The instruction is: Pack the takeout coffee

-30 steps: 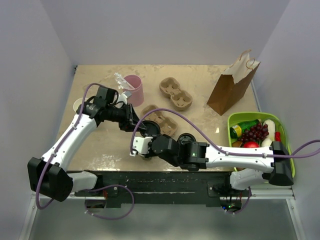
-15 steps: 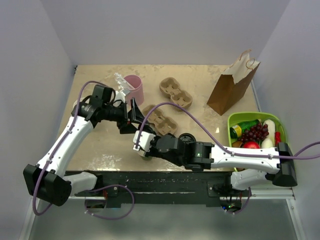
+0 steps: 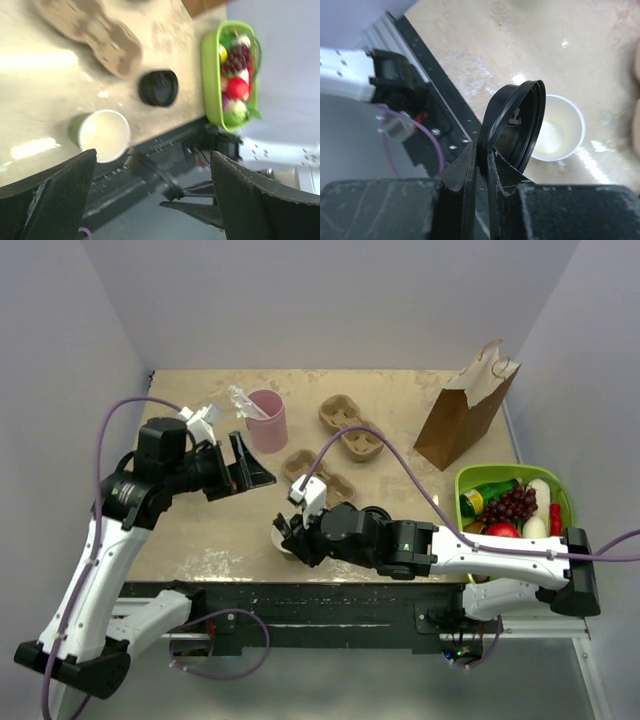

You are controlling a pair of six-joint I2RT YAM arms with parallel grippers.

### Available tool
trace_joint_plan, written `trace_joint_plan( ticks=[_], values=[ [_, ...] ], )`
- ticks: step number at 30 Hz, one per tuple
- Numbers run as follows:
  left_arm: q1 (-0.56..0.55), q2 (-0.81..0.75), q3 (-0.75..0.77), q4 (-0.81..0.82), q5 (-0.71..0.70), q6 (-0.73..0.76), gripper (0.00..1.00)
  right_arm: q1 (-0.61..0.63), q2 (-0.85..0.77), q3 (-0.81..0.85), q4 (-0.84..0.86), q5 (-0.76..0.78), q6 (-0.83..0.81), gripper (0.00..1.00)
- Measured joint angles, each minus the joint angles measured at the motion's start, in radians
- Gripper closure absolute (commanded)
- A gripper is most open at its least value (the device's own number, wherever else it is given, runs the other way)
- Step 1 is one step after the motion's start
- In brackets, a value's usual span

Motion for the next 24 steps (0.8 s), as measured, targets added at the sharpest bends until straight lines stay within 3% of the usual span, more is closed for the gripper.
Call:
trace_joint_plan(
  ticks=[5, 10, 19, 24],
  values=[
    [0.000, -0.154, -0.037, -0.004, -0.194, 0.004, 0.00, -0.147, -0.019, -0.068, 0.095, -0.162, 0.189, 0.89],
    [0.000, -0.271, -0.190, 0.010, -0.220, 0.002, 0.00, -0.267, 0.003, -0.140, 0.164, -0.275, 0.298, 0.90],
    [0.000, -0.359, -0.657, 0.236, 0.022, -0.077, 0.00, -0.306, 0.020, -0.196, 0.270, -0.373, 0.399, 0.87],
    [0.000, -0.391, -0.743, 0.357, 0.107, -0.129, 0.00, -0.340, 0.029, -0.239, 0.304, -0.414, 0.426, 0.86]
  ],
)
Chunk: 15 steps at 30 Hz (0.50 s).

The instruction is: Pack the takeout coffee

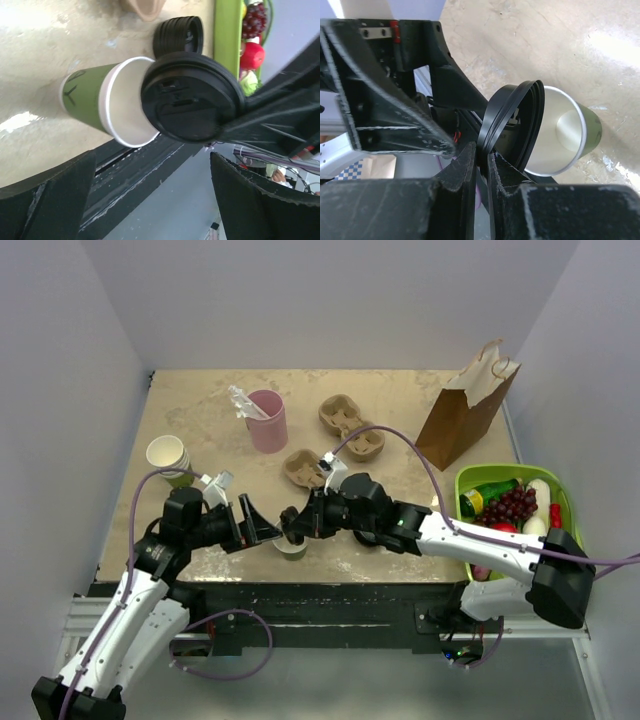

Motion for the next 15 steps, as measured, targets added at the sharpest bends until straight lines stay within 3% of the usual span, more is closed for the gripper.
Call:
trace_joint_plan(
  ticks=[8, 15],
  values=[
    [0.000, 0.003, -0.002, 0.054, -0.001, -0.004, 0.00, -0.035, 0.040, -0.055, 0.061, -0.044, 0.043, 0.80],
    [0.000, 0.040, -0.003, 0.050, -0.030, 0.010, 0.00, -0.055, 0.047, -0.078, 0.085, -0.044, 0.066, 0.57]
  ],
)
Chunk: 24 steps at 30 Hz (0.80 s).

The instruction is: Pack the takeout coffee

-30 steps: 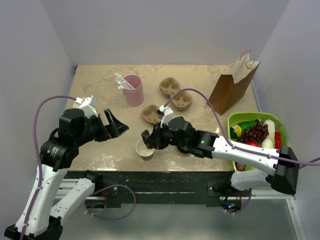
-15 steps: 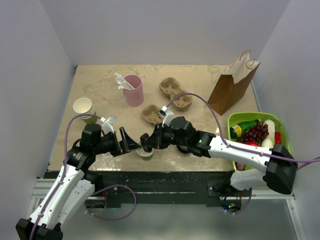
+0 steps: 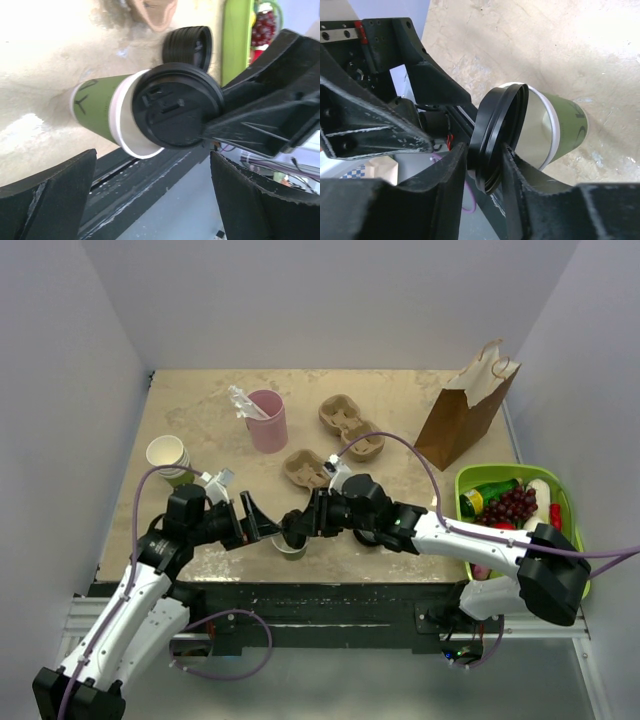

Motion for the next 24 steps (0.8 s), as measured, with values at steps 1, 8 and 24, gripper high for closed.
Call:
trace_joint_plan(
  ticks=[1, 8, 24],
  values=[
    [0.000, 0.006, 0.000, -0.003, -0.005, 0.006, 0.00, -0.001, 0.000, 0.000, 0.000, 0.001, 0.000, 0.56],
    [0.000, 0.051, 0.000, -0.016, -0.024, 0.028, 0.00, -0.006, 0.000, 0.000, -0.014, 0.008, -0.004, 0.50],
    [0.000, 0.098, -0.010, 0.042, -0.010, 0.030, 0.01, -0.006, 0.000, 0.002, -0.109, 0.077, -0.017, 0.50]
  ],
)
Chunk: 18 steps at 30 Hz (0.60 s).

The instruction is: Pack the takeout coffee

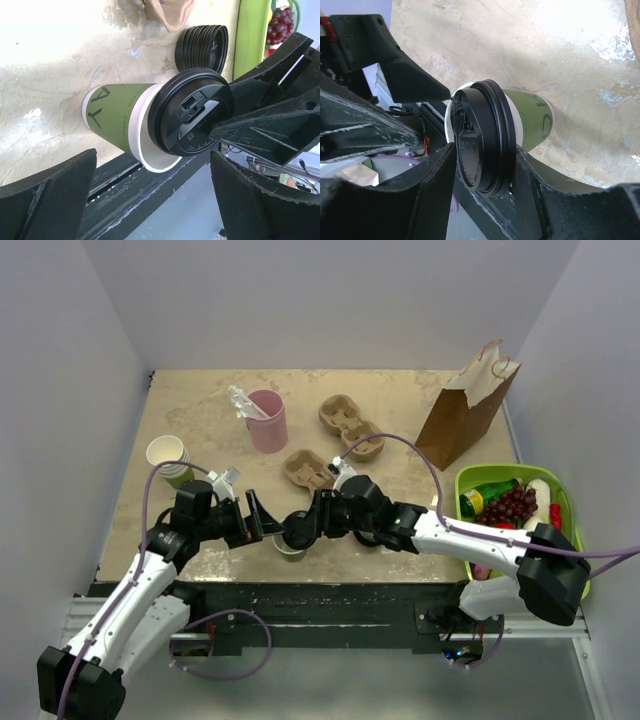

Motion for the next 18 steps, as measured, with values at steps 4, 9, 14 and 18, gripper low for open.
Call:
trace_joint_plan(
  ticks=[4, 9, 14, 18],
  values=[
    [0.000, 0.028, -0.024, 0.045, 0.027, -0.011, 0.02, 0.000, 0.019, 0.019, -0.003, 0.000, -0.006, 0.50],
    [0.000, 0.040, -0.027, 0.069, 0.036, -0.016, 0.02, 0.000, 0.031, 0.034, -0.012, 0.003, -0.021, 0.48],
    [0.000, 0.041, -0.027, 0.055, 0.016, -0.003, 0.02, 0.000, 0.029, 0.034, -0.012, 0.003, -0.031, 0.48],
    [0.000, 0.052, -0.026, 0.020, -0.012, 0.023, 0.04, 0.000, 0.020, 0.034, -0.026, 0.005, -0.037, 0.51]
  ],
)
